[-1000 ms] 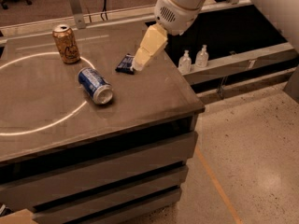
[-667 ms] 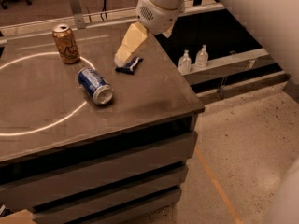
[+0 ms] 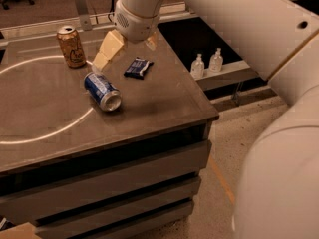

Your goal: Place pepsi can upright

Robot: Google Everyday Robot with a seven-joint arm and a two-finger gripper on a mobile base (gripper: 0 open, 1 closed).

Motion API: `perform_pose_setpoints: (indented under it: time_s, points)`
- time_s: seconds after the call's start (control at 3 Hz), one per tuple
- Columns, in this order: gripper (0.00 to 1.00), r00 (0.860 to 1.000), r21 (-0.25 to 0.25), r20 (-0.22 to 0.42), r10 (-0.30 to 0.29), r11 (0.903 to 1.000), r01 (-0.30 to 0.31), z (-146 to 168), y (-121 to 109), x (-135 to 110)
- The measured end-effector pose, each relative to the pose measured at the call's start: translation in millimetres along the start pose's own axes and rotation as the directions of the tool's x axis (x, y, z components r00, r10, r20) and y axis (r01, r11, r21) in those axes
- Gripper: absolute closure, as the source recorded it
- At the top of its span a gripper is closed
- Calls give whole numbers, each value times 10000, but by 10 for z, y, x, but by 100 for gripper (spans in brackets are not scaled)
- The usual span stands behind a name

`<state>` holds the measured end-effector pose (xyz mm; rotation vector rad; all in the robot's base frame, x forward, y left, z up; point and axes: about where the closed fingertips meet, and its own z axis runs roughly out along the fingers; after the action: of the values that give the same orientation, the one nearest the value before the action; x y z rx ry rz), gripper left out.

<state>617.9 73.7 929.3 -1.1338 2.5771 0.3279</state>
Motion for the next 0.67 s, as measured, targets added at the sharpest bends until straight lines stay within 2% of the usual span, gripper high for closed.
perform_pose_setpoints:
  time_s: [0.67]
  points:
    - [0, 9972, -606, -682, -294, 9978, 253, 488, 330, -370]
